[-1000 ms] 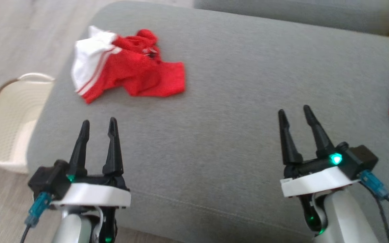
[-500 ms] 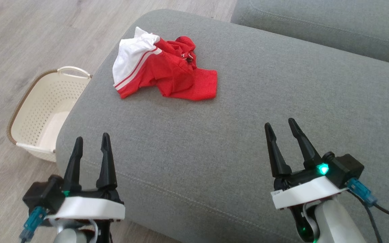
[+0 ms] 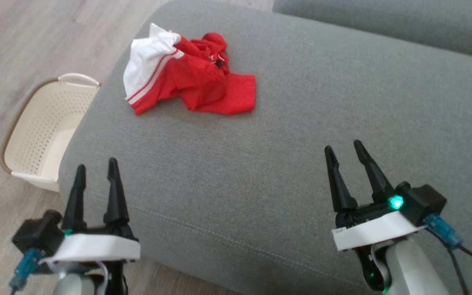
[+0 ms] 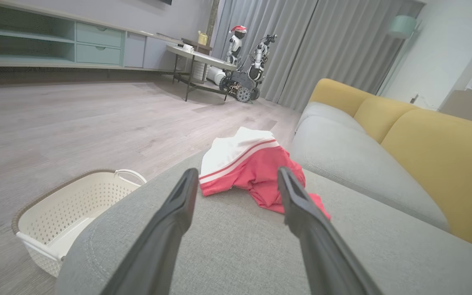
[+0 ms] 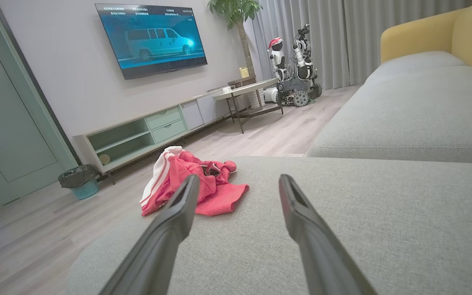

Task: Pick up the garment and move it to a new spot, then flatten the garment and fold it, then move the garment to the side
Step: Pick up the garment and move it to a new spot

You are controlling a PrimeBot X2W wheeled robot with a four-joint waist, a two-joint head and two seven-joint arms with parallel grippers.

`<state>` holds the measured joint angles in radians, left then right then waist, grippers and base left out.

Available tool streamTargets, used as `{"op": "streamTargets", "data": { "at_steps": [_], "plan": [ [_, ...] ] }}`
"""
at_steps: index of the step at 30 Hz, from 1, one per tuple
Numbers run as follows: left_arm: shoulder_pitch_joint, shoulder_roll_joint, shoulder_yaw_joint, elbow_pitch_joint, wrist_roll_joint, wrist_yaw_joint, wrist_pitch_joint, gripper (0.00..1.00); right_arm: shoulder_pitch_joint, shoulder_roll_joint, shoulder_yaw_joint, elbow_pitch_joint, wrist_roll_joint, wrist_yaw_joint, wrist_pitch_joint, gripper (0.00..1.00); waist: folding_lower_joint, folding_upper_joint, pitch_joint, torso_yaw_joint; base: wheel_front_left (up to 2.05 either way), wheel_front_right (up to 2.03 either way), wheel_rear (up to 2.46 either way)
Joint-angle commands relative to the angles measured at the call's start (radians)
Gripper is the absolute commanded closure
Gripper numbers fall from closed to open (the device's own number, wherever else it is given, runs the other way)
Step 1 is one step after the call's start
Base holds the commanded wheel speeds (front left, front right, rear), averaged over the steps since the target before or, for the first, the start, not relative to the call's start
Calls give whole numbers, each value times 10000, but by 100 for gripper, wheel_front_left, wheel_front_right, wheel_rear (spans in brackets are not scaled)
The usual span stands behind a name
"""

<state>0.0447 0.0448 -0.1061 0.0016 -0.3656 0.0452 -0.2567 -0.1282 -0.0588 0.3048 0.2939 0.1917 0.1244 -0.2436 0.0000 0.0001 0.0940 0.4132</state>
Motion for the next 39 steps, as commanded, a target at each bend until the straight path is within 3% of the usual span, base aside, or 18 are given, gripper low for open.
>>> {"op": "streamTargets", "data": {
  "at_steps": [1,7,12,16,25,35,36,37,39],
  "plan": [
    [-689,55,482,-281,-87,27,-51,0,-429,-65,156,-470,-71,63,45,0,0,-1,319,-140,0,0,0],
    [-1783,55,1019,415,-16,-506,-51,0,-773,-310,-35,-1204,-412,63,511,0,0,-1,1359,-377,0,0,0],
    [-3514,189,1558,2000,288,-1212,-51,0,-1085,-626,-218,-2201,-773,63,1095,0,0,-1,2484,-542,0,0,0],
    [-4680,519,1633,3360,245,-1481,-51,0,-1236,-752,-332,-2720,-974,63,1369,0,0,-1,2979,-668,0,0,0],
    [-7928,1474,1379,7257,-150,-1699,281,0,-1493,-850,-293,-3816,-1266,63,1910,0,0,-1,3940,-1168,0,0,0],
    [-9819,2141,746,9810,343,-1689,128,0,-1532,-792,-398,-4216,-1439,63,2043,0,0,-1,4426,-1688,0,0,0],
    [-9916,2174,709,9966,390,-1684,96,79,-1531,-775,-405,-4219,-1449,63,2034,0,0,-1,4440,-1724,0,0,0],
    [-9991,2212,667,10081,452,-1676,61,100,-1534,-756,-402,-4211,-1453,63,2018,0,0,-1,4444,-1762,0,0,0],
    [-10096,2307,629,10152,562,-1631,-2,100,-1547,-710,-401,-4153,-1450,63,1947,0,0,-1,4398,-1845,0,0,0]
  ]
}}
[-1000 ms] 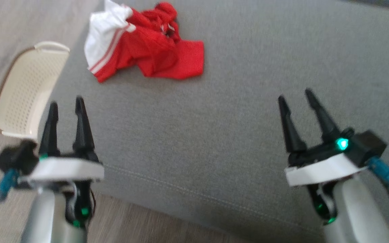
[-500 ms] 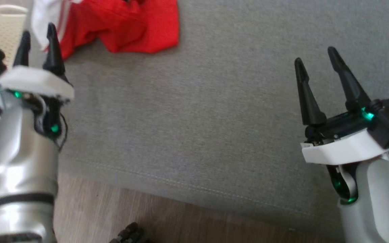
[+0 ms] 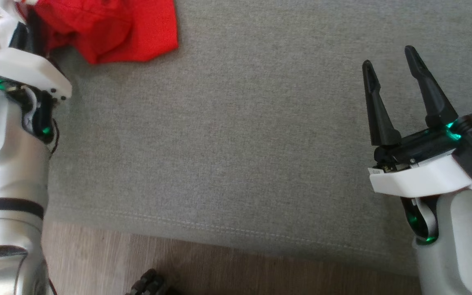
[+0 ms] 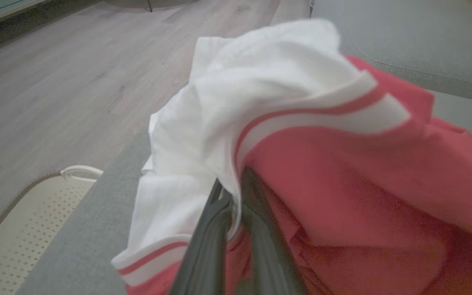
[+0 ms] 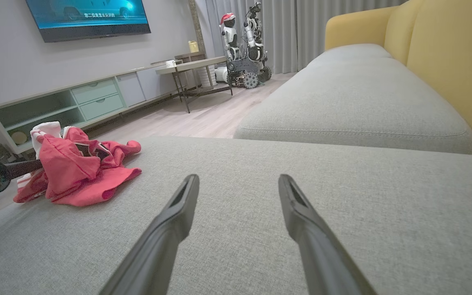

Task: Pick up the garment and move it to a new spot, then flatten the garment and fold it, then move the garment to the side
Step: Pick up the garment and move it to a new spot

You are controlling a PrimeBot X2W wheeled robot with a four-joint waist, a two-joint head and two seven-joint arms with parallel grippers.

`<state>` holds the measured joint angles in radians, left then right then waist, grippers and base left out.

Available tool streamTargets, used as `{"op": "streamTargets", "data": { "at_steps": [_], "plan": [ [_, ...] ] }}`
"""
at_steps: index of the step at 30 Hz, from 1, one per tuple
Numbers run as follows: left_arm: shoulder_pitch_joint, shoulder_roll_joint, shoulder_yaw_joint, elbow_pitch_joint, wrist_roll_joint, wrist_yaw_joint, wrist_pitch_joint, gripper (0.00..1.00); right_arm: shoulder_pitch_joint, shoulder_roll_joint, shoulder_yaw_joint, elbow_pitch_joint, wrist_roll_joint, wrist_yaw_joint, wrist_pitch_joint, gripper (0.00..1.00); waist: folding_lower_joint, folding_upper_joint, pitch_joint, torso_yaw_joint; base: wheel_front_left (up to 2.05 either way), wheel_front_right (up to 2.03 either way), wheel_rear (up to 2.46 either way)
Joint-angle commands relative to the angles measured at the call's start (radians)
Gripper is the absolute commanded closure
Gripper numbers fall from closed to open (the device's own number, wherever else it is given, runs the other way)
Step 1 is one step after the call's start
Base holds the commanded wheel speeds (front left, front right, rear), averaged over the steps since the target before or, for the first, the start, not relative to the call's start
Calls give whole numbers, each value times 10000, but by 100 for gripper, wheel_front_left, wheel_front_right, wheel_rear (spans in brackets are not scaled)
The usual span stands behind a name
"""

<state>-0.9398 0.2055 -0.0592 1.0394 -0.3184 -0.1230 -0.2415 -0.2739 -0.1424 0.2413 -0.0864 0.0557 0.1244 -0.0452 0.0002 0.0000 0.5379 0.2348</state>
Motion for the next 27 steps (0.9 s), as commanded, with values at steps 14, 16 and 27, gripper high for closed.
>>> {"op": "streamTargets", "data": {
  "at_steps": [14,16,27],
  "plan": [
    [1189,1159,1064,-6271,1403,363,-201,100,-80,676,337,1109,404,63,-1201,0,-2,0,-1919,-711,0,0,0],
    [1244,1159,967,-6846,1517,269,-201,100,-93,747,362,1330,526,63,-1374,0,-2,0,-2229,-877,0,0,0],
    [714,1132,-301,-8391,1424,-10,286,100,-164,912,294,2068,1086,63,-1980,0,-2,0,-3030,-2334,0,0,0]
  ]
}}
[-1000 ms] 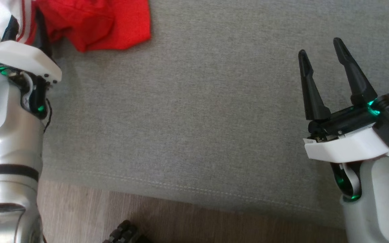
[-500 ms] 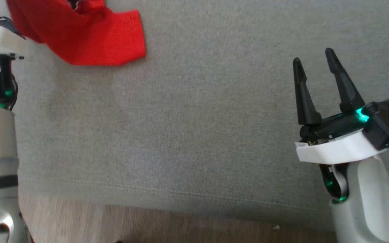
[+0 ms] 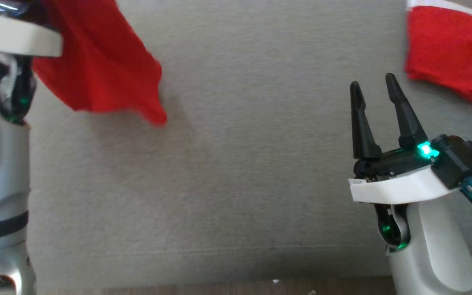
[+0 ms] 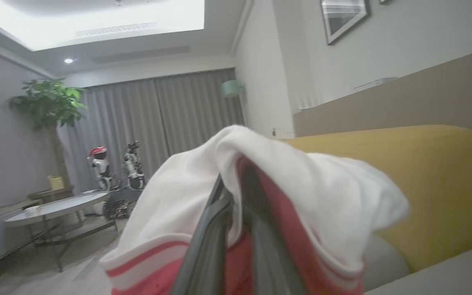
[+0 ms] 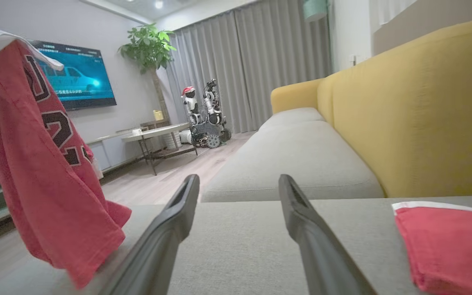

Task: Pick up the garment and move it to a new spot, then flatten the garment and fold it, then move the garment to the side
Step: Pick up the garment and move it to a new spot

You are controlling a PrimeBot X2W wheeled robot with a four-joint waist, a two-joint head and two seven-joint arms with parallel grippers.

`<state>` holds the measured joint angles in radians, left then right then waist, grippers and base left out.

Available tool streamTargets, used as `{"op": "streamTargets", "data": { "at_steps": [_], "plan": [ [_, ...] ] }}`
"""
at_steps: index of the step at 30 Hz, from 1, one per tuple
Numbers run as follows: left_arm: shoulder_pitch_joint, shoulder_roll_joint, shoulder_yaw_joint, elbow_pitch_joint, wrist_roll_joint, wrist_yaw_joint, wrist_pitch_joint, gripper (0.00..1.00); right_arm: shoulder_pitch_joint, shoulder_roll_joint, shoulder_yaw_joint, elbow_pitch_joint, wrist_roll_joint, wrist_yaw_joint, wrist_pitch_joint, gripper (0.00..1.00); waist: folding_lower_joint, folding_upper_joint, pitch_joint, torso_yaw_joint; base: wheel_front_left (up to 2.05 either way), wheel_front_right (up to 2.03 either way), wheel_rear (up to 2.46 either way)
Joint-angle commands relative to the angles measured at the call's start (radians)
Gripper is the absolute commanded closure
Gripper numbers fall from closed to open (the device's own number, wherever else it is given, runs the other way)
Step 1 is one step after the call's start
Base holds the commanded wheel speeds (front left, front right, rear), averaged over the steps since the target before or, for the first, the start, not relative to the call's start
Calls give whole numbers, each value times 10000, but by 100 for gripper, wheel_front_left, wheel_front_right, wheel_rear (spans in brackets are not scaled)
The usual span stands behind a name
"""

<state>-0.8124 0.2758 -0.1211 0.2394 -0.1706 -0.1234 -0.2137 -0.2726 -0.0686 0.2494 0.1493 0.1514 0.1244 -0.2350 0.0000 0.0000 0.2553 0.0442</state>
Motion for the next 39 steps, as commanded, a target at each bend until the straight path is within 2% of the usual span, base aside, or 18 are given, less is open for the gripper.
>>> {"op": "streamTargets", "data": {
  "at_steps": [1,5,11,14,17,21,27,30,34,39],
  "plan": [
    [-646,395,112,-528,-88,-19,149,100,-190,176,216,-264,246,63,-120,0,0,0,-212,-610,0,0,0],
    [-1045,103,-809,-997,-207,-49,692,100,-315,180,215,-234,660,63,-223,0,0,0,-163,-1376,0,0,0],
    [-1723,-947,-2168,-1222,-424,-62,1118,100,-545,181,260,-402,1096,63,-262,0,0,0,-38,-2407,0,0,0],
    [-2026,-1453,-2448,-1114,-501,-5,1082,100,-591,182,237,-592,1214,63,-264,0,0,0,66,-2743,0,0,0],
    [-2194,-1638,-2468,-801,-490,189,848,100,-562,182,190,-754,1259,63,-265,0,0,0,177,-2892,0,0,0],
    [-1985,-1279,-2272,41,-314,424,469,100,-469,182,136,-879,1191,63,-266,0,0,0,406,-2846,0,0,0],
    [-857,-390,-1811,1742,-308,605,-166,100,-515,182,131,-894,921,63,-267,0,0,0,909,-2411,0,0,0],
    [-311,-121,-1564,2540,-384,716,-360,100,-614,183,119,-888,761,63,-267,0,0,0,1161,-2136,0,0,0],
    [230,51,-1362,3265,-375,826,-464,100,-739,183,87,-785,509,63,-267,0,0,0,1376,-1736,0,0,0],
    [703,54,-1041,3277,-365,919,-476,100,-820,183,73,-586,279,63,-267,0,0,0,1422,-1368,0,0,0]
  ]
}}
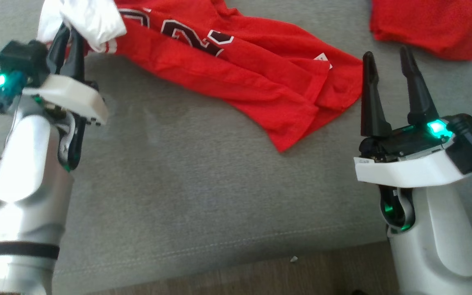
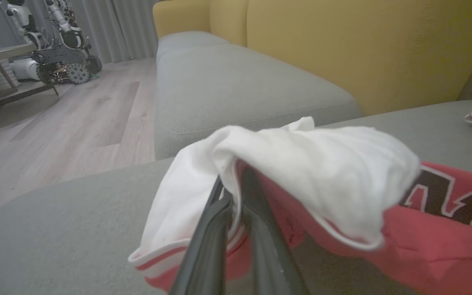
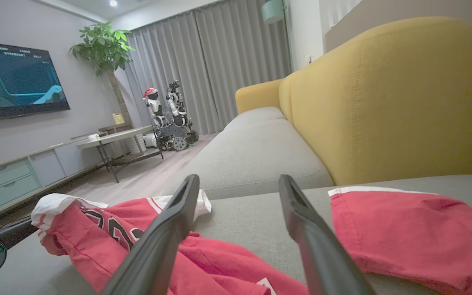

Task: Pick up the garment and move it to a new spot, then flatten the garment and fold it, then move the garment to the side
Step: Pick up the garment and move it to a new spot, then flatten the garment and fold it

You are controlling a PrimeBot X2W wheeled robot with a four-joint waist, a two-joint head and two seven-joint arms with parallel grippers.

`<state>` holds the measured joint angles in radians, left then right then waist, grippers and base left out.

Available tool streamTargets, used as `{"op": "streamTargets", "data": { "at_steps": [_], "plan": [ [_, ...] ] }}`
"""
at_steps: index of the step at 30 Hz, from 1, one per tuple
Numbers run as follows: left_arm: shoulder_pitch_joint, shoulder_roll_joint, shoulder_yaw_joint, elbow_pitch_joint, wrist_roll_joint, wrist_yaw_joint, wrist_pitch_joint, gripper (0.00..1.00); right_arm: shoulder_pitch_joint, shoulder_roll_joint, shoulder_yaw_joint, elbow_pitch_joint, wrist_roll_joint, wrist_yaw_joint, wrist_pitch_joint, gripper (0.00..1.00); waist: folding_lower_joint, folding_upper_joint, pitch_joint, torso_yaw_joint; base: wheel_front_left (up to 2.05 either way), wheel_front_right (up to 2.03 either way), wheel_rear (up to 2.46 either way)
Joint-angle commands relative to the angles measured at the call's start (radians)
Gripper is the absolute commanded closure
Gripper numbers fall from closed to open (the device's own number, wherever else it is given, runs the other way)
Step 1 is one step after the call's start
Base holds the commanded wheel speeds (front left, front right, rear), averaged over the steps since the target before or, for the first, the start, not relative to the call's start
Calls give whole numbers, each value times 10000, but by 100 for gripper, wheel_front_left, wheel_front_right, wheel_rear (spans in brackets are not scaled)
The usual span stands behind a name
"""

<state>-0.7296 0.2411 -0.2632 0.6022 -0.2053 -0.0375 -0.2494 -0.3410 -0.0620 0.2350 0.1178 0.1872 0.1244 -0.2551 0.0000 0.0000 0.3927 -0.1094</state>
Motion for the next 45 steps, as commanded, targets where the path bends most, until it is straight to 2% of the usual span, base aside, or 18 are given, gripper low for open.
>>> {"op": "streamTargets", "data": {
  "at_steps": [1,3,4,5,10,17,27,33,37,45],
  "plan": [
    [6,378,442,-360,-2,71,-120,100,-150,118,224,-215,-125,63,-66,0,0,0,32,251,0,0,0],
    [272,299,522,-199,0,59,-121,100,-167,118,226,-106,-196,63,-66,0,0,0,-41,392,0,0,0],
    [379,248,549,-54,-10,54,-121,61,-168,118,229,-49,-227,63,-66,0,0,0,-95,456,0,0,0],
    [437,187,623,-14,-35,77,-121,0,-165,118,234,3,-252,63,-66,0,0,0,-151,515,0,0,0],
    [815,-91,1088,-268,-180,55,-122,0,-136,118,223,260,-323,63,-66,0,0,0,-491,750,0,0,0],
    [1819,-434,2080,-1528,-346,91,-123,0,114,118,130,553,-412,63,-20,0,0,0,-1105,1044,0,0,0],
    [4500,-1609,3499,-4206,-443,-70,-123,0,1105,118,-147,979,-519,63,-38,0,0,0,-1956,1356,0,0,0],
    [5556,-1895,3476,-5082,-654,-133,-123,0,1339,118,-219,1194,-545,63,-43,0,0,0,-1963,1502,0,0,0],
    [5513,-1905,2962,-5169,-957,2,-124,0,1178,118,-254,1465,-576,63,166,0,0,0,-1814,1659,0,0,0],
    [5295,-1907,2675,-5178,-1055,74,-124,0,562,118,-298,2490,-712,63,947,0,0,0,-1456,1875,0,0,0]
  ]
}}
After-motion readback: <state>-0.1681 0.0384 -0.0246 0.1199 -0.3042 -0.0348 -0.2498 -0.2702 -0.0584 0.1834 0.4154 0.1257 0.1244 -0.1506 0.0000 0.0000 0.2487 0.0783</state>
